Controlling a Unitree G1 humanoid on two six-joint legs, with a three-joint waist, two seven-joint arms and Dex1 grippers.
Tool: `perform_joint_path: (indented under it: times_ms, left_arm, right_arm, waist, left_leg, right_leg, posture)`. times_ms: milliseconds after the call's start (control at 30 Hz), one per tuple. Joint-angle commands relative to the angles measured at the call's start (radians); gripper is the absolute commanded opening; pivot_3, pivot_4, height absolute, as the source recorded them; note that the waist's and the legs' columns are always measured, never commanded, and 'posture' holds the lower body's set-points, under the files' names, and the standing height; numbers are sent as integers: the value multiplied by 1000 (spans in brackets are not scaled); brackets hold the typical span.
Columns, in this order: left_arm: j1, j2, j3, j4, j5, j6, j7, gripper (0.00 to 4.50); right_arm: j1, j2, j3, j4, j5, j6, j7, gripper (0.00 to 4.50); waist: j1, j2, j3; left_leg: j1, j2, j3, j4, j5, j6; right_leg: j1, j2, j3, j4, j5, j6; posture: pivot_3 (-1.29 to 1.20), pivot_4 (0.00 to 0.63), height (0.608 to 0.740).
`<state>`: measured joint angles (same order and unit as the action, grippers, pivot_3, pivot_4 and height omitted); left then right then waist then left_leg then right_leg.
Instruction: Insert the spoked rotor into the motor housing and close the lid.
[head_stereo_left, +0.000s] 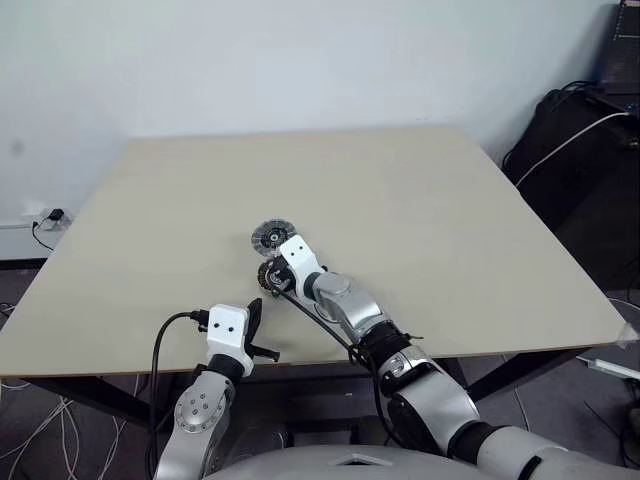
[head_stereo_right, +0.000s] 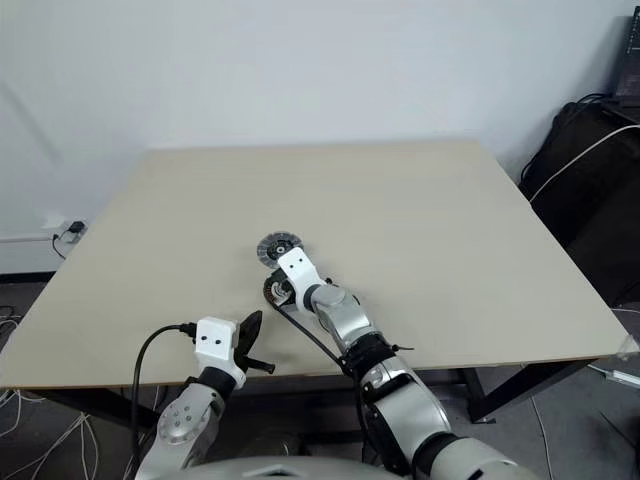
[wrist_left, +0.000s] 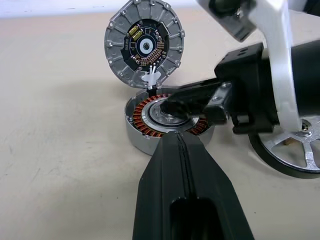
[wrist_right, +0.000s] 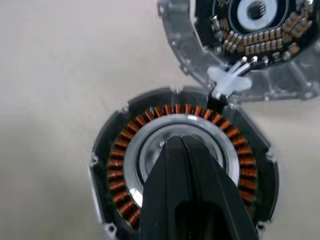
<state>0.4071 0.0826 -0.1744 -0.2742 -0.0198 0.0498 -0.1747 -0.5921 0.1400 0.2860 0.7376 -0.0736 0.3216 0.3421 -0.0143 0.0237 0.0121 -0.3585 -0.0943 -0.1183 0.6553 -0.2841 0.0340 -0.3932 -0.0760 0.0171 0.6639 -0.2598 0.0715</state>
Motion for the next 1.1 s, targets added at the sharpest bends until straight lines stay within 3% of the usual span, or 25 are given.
perform_joint_path:
  times_ms: [33,433,867,1100]
  left_arm:
    - [1,-1,3,-19,-1,-23,6,0]
    - [0,-5,-4,-15,-3,-17,3,0]
    - [12,-6,-4,-25,-2,-16,9,0]
    - [7,-8,-8,-18,-4,-16,6,0]
  right_arm:
    - [-44,28,27,47,-33,13,-6,31]
    - [-25,36,-26,-116,40,-40,12,31]
    - [16,16,84,-24,-38,0,42,31]
    - [35,-1,43,-195,6,67,77,31]
  waist:
    - [-1,0,0]
    - [-4,0,0]
    - [-4,0,-1]
    - [-4,0,0]
  left_leg:
    - [0,0,0,0,0,0]
    - [1,0,-1,-1,0,0]
    - [1,0,-1,-2,0,0]
    - [1,0,-2,-2,1,-1]
  right_leg:
    - [0,0,0,0,0,0]
    - [0,1,0,0,0,-1]
    - [0,1,1,0,0,-1]
    - [0,2,1,0,0,-1]
  posture:
    - [0,0,740]
    - [0,0,740]
    - [0,0,740]
    - [0,0,740]
